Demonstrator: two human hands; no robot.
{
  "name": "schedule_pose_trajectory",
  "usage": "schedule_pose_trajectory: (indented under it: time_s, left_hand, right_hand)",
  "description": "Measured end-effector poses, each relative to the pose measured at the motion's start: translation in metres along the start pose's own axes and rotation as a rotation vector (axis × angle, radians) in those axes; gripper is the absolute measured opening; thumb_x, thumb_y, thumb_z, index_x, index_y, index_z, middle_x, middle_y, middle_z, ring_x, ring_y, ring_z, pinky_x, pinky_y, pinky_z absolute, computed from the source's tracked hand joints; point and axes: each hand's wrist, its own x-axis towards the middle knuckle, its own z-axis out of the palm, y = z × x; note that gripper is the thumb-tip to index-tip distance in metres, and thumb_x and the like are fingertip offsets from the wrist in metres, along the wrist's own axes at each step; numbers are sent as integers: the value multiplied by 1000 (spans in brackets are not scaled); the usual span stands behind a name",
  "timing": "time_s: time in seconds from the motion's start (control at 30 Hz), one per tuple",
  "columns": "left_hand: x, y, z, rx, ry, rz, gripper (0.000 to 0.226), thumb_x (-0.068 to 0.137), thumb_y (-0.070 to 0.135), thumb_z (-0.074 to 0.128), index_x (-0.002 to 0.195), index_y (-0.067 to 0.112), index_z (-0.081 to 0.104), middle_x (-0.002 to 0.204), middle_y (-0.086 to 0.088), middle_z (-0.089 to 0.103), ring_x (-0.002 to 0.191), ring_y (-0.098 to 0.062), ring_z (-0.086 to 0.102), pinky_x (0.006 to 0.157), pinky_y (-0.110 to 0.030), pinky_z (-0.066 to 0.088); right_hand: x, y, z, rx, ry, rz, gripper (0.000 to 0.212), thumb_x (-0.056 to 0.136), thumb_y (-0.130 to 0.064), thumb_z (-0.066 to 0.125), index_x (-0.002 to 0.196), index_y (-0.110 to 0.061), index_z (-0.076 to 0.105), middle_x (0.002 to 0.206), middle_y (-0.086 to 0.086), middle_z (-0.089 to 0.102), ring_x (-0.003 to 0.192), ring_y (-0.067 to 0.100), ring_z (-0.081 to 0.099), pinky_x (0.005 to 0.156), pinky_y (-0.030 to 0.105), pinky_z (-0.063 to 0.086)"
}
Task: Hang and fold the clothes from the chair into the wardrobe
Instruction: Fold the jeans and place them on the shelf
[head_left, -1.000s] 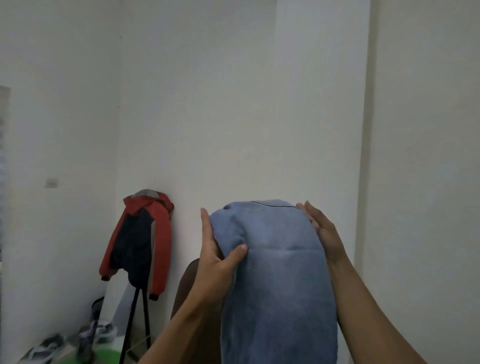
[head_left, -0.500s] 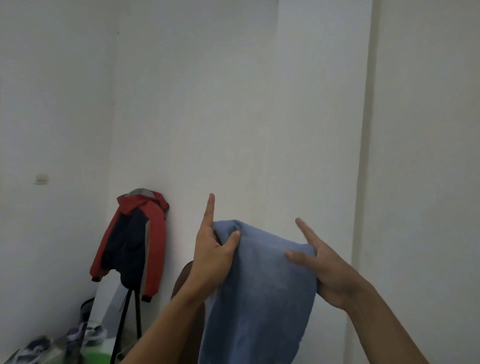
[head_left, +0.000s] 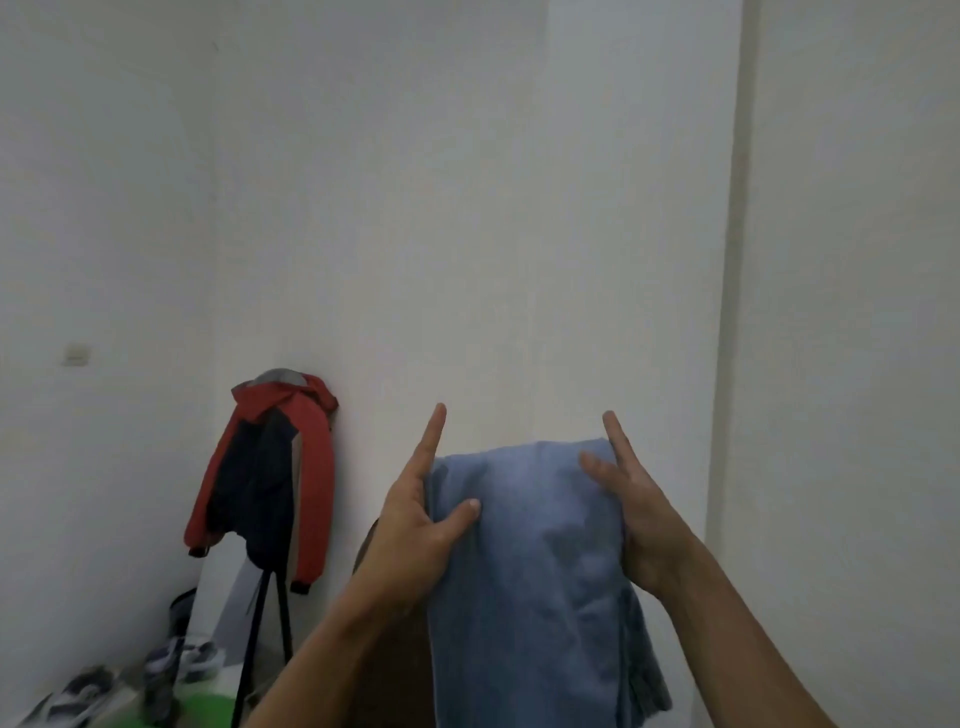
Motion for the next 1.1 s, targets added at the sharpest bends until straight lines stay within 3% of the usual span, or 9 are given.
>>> schedule_pose_trajectory:
  time_s: [0.1,0.2,0.27,0.33,0.5,0.67,0.83,0.97,1.1]
  left_hand:
    - [16,5,-5,-28,103,-7,86,91,5,67,147,56,28,80,-5,45,68,-19,47,76,-22,54]
    - [19,-6,-7,-132,7,-40,93,89,3,69,148,56,23,112,15,53,91,-1,65,83,-25,56]
    - [15,-11,-4,-224,-143,-111,100,86,6,73,148,60,16,133,26,43,115,5,59,90,-29,55]
    - [12,-17,-2,-159,-218,-100,103,85,13,77,148,61,11,140,31,41,128,5,50,100,-29,51]
    - [23,-15,-11,38,-23,-25,97,89,3,70,155,44,12,128,35,40,104,28,48,89,-3,41]
    - [27,-22,-33,-64,-123,-49,109,81,3,80,155,47,12,142,25,39,127,0,53,99,-28,51]
    - [41,-22,-40,-43,23,-92,66,86,0,73,138,37,56,137,9,58,121,-9,60,102,-37,52]
    - [41,-27,-34,-3,44,-102,44,92,3,66,124,34,68,125,18,64,117,-3,58,98,-22,50]
    - [45,-26,-33,77,-15,-112,38,96,10,62,120,38,67,124,30,56,121,8,47,90,-9,38]
  right_hand:
    - [-14,14,-1,-323,-139,31,118,68,-39,89,151,-56,7,141,-30,38,118,-4,52,85,23,56]
    - [-12,22,-1,-260,86,-113,110,71,-35,87,151,-55,15,139,-14,53,122,11,58,98,37,55]
    - [-1,15,-3,-159,207,-152,99,78,-24,79,152,-52,19,117,-6,63,106,15,68,90,38,59]
    - [6,15,-5,-77,175,-78,99,80,-19,77,152,-51,17,129,-3,56,110,18,67,88,39,59]
    - [5,28,-1,-221,15,13,111,79,-4,78,154,-48,10,124,1,65,109,20,69,93,42,57]
    - [13,27,11,-268,7,-30,102,79,-10,78,155,-45,19,131,-15,60,115,9,64,96,35,56]
    - [16,23,16,-293,87,-157,85,89,-7,70,155,-37,26,110,-1,75,108,17,70,93,31,56]
    - [14,30,21,-399,132,-214,71,91,-11,69,150,-34,38,99,-9,76,101,9,71,82,16,54]
    - [10,30,17,-594,122,-186,71,85,-17,77,146,-35,45,122,-18,62,98,-5,64,82,10,54]
